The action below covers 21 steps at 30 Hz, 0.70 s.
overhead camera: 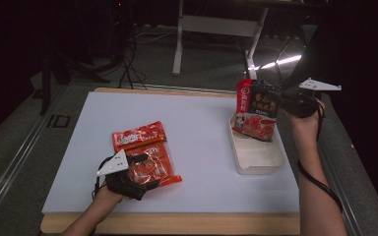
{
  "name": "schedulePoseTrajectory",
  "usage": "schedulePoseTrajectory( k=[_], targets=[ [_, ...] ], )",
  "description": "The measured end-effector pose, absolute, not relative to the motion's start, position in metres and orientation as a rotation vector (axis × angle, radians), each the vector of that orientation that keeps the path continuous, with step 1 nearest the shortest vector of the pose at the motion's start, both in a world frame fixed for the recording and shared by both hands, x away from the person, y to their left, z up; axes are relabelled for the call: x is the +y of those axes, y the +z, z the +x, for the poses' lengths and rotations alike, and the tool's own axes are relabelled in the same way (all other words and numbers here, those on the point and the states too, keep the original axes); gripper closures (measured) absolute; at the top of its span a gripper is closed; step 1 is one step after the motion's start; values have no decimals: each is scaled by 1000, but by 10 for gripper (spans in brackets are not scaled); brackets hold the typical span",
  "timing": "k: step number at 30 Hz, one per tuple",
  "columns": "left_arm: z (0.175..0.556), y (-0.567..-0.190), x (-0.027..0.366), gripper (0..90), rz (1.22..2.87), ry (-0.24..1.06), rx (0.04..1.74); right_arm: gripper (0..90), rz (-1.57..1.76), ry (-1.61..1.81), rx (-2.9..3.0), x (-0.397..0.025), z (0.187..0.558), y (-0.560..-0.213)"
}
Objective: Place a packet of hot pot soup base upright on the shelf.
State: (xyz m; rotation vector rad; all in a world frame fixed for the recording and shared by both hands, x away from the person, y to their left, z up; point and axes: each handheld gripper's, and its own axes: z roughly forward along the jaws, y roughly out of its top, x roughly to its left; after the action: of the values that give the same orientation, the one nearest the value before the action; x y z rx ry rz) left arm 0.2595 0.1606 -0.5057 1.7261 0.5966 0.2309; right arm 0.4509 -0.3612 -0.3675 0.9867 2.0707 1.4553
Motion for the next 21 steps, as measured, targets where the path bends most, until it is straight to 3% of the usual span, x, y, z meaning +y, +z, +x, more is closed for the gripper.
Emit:
schedulePoseTrajectory(
  k=[21],
  targets=[
    [261, -512, 163, 19, 1724, 236, 629, 735, 953, 1586, 2109, -361, 452, -393]
  ],
)
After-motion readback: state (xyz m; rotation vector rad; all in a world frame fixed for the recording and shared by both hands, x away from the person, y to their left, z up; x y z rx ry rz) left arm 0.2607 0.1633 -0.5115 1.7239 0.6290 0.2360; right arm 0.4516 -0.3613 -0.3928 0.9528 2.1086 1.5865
